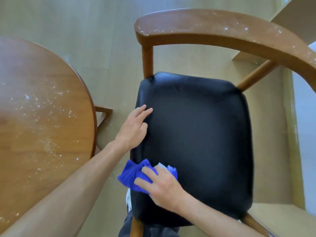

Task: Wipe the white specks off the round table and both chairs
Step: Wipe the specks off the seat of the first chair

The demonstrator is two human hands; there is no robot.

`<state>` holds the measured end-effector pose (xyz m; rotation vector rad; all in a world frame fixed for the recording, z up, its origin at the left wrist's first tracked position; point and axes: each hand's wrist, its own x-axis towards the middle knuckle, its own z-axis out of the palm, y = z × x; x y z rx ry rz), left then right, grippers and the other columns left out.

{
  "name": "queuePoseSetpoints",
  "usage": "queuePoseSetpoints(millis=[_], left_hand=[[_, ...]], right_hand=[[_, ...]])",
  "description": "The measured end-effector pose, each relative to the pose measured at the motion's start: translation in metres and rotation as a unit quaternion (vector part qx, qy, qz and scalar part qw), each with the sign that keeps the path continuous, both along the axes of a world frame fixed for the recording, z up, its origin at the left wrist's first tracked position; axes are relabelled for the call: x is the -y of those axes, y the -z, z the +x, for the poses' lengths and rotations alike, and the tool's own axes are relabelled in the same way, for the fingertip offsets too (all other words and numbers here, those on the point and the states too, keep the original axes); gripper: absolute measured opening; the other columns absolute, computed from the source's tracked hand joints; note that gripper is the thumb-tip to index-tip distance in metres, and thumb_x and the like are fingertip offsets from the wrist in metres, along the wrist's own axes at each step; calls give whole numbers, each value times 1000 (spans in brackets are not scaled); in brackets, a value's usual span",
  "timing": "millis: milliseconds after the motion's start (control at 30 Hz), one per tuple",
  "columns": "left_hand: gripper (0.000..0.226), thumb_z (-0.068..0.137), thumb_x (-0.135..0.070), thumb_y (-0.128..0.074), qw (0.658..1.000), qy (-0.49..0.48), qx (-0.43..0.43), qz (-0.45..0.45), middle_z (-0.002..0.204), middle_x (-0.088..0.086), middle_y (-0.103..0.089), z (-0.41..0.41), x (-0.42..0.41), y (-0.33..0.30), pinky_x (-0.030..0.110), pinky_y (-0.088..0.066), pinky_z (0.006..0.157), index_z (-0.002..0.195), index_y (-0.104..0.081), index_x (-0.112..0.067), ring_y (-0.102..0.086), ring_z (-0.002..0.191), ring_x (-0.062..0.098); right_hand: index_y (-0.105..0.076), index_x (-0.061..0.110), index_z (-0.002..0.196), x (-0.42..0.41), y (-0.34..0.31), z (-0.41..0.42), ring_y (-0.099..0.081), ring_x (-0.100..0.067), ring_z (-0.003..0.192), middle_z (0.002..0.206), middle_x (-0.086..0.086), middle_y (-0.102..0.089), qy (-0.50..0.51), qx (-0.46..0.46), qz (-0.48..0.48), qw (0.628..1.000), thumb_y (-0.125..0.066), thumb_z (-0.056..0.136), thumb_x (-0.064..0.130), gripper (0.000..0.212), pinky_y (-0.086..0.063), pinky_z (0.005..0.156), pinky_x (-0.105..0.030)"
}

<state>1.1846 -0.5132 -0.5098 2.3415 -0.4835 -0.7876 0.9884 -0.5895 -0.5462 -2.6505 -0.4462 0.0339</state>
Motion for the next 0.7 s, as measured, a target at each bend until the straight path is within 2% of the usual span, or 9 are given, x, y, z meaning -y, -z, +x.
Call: queuePoseSetpoints(millis=[100, 200, 267, 367, 433, 500, 567, 633, 700], left_hand=[[57, 95, -4, -34, 993, 104, -15, 53, 159, -4, -15, -4, 6, 4, 20, 0, 115, 149, -31, -23, -5, 147, 14], [54, 96, -6, -34, 992, 106, -14, 72, 157, -1, -25, 6, 11, 3, 22, -5, 115, 147, -33, -20, -14, 145, 17], [52, 95, -7, -34, 991, 107, -16, 82, 152, 3, -34, 15, 14, -1, 24, -13, 114, 146, -36, -18, -25, 141, 19], [49, 98, -11, -31, 990, 98, -39, 93, 141, 9, -49, 25, 19, -6, 29, -27, 108, 146, -37, -17, -41, 130, 24], [48, 99, -15, -29, 990, 95, -40, 99, 134, 11, -54, 29, 22, -7, 34, -31, 105, 146, -36, -19, -45, 124, 27], [48, 99, -16, -29, 987, 112, -22, 111, 136, 12, -51, 27, 25, -10, 33, -27, 106, 147, -34, -18, -42, 125, 29], [47, 101, -17, -30, 984, 134, -1, 120, 143, 11, -43, 20, 26, -11, 26, -17, 106, 148, -32, -16, -35, 130, 27], [47, 101, -19, -31, 982, 142, 16, 123, 150, 6, -33, 11, 23, -8, 22, -9, 109, 148, -31, -17, -24, 137, 24], [47, 102, -23, -32, 982, 144, 21, 124, 156, 2, -21, 1, 18, -4, 22, -4, 113, 149, -30, -21, -11, 143, 21]], right_hand=[[-53, 27, 99, -5, -3, -39, -33, -22, 67, 99, 0, -56, -178, 36, -45, 982, -44, 85, 5, 28, -38, 64, -31], [-54, 28, 101, 14, -2, 2, -38, -23, 68, 101, -1, -55, -237, 58, -54, 968, -40, 90, 7, 27, -34, 60, -34], [-56, 26, 103, 30, 1, 53, -40, -24, 69, 104, -4, -57, -160, 87, -83, 980, -44, 83, 6, 31, -33, 58, -35], [-58, 21, 98, 46, 2, 115, -36, -24, 59, 96, -6, -61, 90, 75, -55, 992, -59, 66, -3, 40, -28, 51, -33], [-57, 18, 102, 32, 2, 112, -34, -23, 58, 96, -8, -61, 145, 69, -50, 986, -57, 63, -4, 45, -31, 50, -33], [-57, 17, 102, 6, 2, 75, -32, -23, 60, 99, -10, -56, 80, 47, -59, 994, -47, 68, -2, 40, -37, 55, -36], [-55, 19, 95, -17, 0, 21, -35, -22, 63, 97, -9, -54, -47, 29, -53, 997, -37, 78, -1, 31, -38, 60, -35], [-54, 24, 92, -27, -5, -17, -39, -21, 64, 96, -3, -55, -173, 10, -54, 983, -38, 85, 3, 27, -34, 60, -32], [-52, 31, 93, -17, -8, -29, -33, -20, 65, 96, 5, -53, -267, 12, -96, 959, -34, 89, 3, 34, -32, 62, -28]])
